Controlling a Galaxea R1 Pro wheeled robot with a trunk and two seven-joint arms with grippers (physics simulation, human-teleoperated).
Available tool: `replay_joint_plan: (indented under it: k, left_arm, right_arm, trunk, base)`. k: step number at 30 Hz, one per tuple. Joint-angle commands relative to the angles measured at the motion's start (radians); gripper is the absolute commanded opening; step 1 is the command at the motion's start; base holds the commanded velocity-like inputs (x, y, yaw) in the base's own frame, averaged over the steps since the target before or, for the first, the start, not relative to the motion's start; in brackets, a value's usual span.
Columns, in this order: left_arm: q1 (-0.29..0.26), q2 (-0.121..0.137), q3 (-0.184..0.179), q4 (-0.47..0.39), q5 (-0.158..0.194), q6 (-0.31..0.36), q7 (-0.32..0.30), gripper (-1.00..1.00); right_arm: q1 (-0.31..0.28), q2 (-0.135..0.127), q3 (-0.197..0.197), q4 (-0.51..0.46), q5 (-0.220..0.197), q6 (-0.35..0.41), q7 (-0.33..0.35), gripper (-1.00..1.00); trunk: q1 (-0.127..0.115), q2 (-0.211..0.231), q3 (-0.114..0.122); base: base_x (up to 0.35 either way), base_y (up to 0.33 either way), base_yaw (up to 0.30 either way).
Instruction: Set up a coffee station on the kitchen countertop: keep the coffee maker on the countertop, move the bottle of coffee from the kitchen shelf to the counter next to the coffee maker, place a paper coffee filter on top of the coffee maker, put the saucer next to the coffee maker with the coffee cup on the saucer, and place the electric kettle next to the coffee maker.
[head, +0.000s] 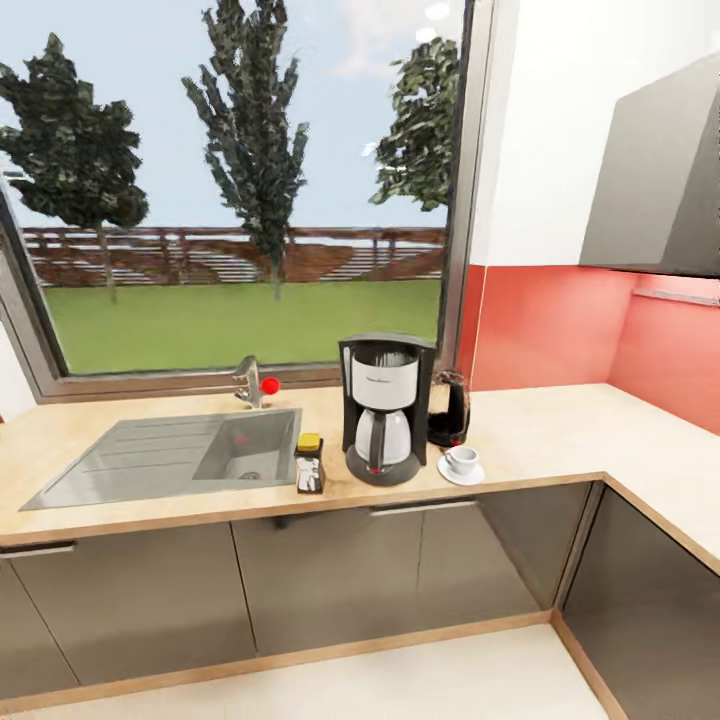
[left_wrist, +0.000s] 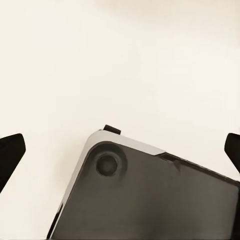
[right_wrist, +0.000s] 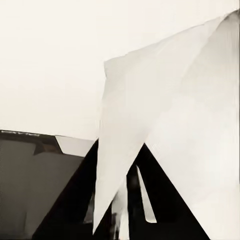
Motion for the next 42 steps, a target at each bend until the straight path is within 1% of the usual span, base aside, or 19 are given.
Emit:
replay_joint_plan:
  k: [1, 4, 6, 8, 11, 13, 14, 17, 21, 32, 36, 38, 42]
  left_arm:
    - [0.001, 0.000, -0.009, -0.002, 0.005, -0.002, 0.006, 1.00]
    - [0.001, -0.002, -0.009, -0.001, 0.004, -0.002, 0.007, 1.00]
    - [0.001, 0.002, -0.008, -0.002, 0.003, -0.002, 0.007, 1.00]
    - [0.001, 0.009, -0.008, -0.002, 0.000, -0.002, 0.007, 1.00]
    - [0.001, 0.012, -0.010, -0.002, -0.006, -0.004, 0.007, 1.00]
    - [0.001, 0.024, -0.007, 0.000, -0.017, -0.003, 0.010, 1.00]
    - [0.001, 0.024, -0.008, 0.000, -0.014, -0.003, 0.010, 1.00]
    - [0.001, 0.023, -0.008, 0.000, -0.009, -0.003, 0.010, 1.00]
    - [0.001, 0.022, -0.009, 0.000, -0.005, -0.003, 0.009, 1.00]
    - [0.001, 0.023, -0.009, -0.001, -0.016, -0.003, 0.003, 1.00]
    - [0.001, 0.024, -0.010, 0.000, -0.017, -0.003, 0.002, 1.00]
    - [0.001, 0.024, -0.011, 0.000, -0.017, -0.003, 0.001, 1.00]
    - [0.001, 0.026, -0.011, 0.001, -0.017, -0.003, 0.001, 1.00]
  right_arm:
    - [0.000, -0.002, 0.006, 0.003, -0.015, -0.008, 0.008, -1.00]
    - [0.000, -0.005, 0.002, 0.003, -0.026, -0.025, 0.014, -1.00]
    - [0.001, -0.003, -0.006, 0.004, -0.032, -0.037, 0.017, -1.00]
    - [0.002, 0.002, -0.013, 0.004, -0.038, -0.048, 0.005, -1.00]
    - [0.003, 0.001, -0.016, 0.004, -0.047, -0.066, -0.013, -1.00]
    - [0.002, 0.010, -0.015, 0.004, -0.054, -0.058, -0.013, -1.00]
    - [0.002, 0.010, -0.015, 0.004, -0.058, -0.058, -0.010, -1.00]
    - [0.001, 0.011, -0.015, 0.004, -0.052, -0.058, -0.012, -1.00]
    - [0.000, 0.020, -0.015, 0.004, -0.045, -0.045, -0.022, -1.00]
    - [0.000, 0.026, -0.015, 0.002, -0.043, -0.032, -0.024, -1.00]
    - [0.000, 0.028, -0.016, 0.001, -0.047, -0.038, -0.024, -1.00]
    - [-0.001, 0.032, -0.017, 0.000, -0.048, -0.040, -0.023, -1.00]
    - [0.000, 0.055, -0.020, 0.000, -0.050, -0.041, -0.023, -1.00]
  trunk:
    - [0.001, 0.000, 0.000]
    - [0.001, 0.000, 0.000]
    - [0.001, 0.000, 0.000]
    - [0.001, 0.000, 0.000]
    - [0.001, 0.000, 0.000]
    - [0.001, 0.000, 0.000]
    - [0.001, 0.000, 0.000]
    - [0.001, 0.000, 0.000]
    - [0.001, 0.000, 0.000]
    - [0.001, 0.000, 0.000]
    - [0.001, 0.000, 0.000]
    - [0.001, 0.000, 0.000]
    - [0.001, 0.000, 0.000]
  base:
    - [0.000, 0.000, 0.000]
    - [0.000, 0.000, 0.000]
    - [0.000, 0.000, 0.000]
    - [0.000, 0.000, 0.000]
    - [0.025, 0.017, 0.000]
    - [0.000, 0.000, 0.000]
    - [0.000, 0.000, 0.000]
    - [0.000, 0.000, 0.000]
    - [0.000, 0.000, 0.000]
    - [0.000, 0.005, 0.000]
    - [0.000, 0.176, 0.000]
    - [0.000, 0.278, 0.000]
    - [0.000, 0.267, 0.000]
